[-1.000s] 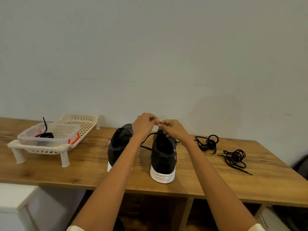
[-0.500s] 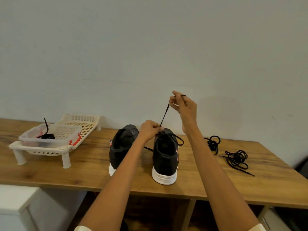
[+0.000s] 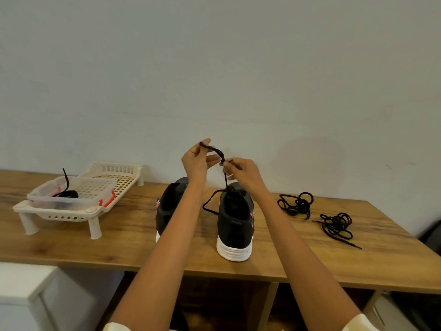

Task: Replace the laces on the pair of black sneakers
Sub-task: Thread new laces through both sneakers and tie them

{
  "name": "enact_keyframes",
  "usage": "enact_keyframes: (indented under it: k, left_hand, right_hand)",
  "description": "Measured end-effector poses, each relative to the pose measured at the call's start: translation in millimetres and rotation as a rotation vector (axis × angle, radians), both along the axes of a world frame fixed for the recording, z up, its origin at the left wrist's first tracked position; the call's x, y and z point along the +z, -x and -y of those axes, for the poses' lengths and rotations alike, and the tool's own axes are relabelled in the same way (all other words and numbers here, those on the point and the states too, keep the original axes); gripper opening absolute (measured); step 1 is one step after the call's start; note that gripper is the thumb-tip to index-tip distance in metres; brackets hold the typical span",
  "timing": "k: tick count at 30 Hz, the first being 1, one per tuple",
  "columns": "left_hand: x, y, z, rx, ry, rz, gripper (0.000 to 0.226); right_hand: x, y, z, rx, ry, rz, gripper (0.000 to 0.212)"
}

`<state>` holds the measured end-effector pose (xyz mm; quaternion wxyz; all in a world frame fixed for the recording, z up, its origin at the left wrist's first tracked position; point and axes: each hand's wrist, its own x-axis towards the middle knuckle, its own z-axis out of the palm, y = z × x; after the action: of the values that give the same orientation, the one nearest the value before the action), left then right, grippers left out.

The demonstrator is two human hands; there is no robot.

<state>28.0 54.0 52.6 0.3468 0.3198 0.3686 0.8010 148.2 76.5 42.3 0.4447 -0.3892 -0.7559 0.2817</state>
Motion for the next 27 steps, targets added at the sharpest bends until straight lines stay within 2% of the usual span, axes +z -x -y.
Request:
enact_keyframes:
  k: [4, 6, 8, 10, 13, 14, 15, 17, 18, 20, 21, 23, 25, 27]
  left_hand:
    - [-4, 10, 1, 0.048, 0.041, 0.051, 0.017]
    - [-5, 13, 0, 0.039, 0.049, 0.026, 0.016]
    - [-6, 17, -3, 0.059, 0.107, -0.085, 0.017]
    - [-10, 19, -6, 0.134, 0.221, -0.390, 0.024]
    - [-21, 12, -7, 0.145, 0.423, -1.111, 0.047]
    - [-22, 7, -6, 0.104, 0.435, -1.219, 0.051]
    - [-21, 2, -4, 0.037, 0.423, -1.238, 0.053]
    - [-11, -9, 0, -0.150, 0.369, -1.087, 0.054]
    - [-4, -13, 1, -0.252, 0.382, -1.004, 0.055]
    - [7, -17, 3, -0.409, 0.520, -0.972, 0.052]
    - [5, -16, 1, -0.425, 0.520, -0.978, 0.045]
    - [-3, -15, 0, -0.350, 0.371, -0.900, 0.027]
    - [-16, -12, -1, -0.165, 0.249, -0.988, 0.018]
    - [-24, -14, -5, -0.044, 0.236, -1.046, 0.012]
  right_hand:
    - [14, 5, 1, -0.039, 0.018, -0.281, 0.023]
    - [15, 5, 1, -0.065, 0.041, -0.270, 0.023]
    - [11, 2, 0, -0.109, 0.073, -0.187, 0.023]
    - [5, -1, -2, -0.154, 0.080, -0.092, 0.026]
    - [-4, -5, -4, -0.203, 0.069, 0.103, 0.030]
    - [-6, -5, -4, -0.211, 0.068, 0.156, 0.029]
    - [-7, -6, -4, -0.215, 0.069, 0.196, 0.028]
    - [-7, -9, -3, -0.234, 0.079, 0.241, 0.030]
    - [-7, -10, -3, -0.249, 0.087, 0.252, 0.035]
    - [-8, -13, -3, -0.274, 0.097, 0.278, 0.040]
    - [-7, -14, -1, -0.281, 0.096, 0.296, 0.040]
    - [-8, -15, 1, -0.277, 0.091, 0.315, 0.041]
    - [-9, -17, 3, -0.254, 0.100, 0.337, 0.040]
    - [-9, -20, 4, -0.174, 0.142, 0.387, 0.026]
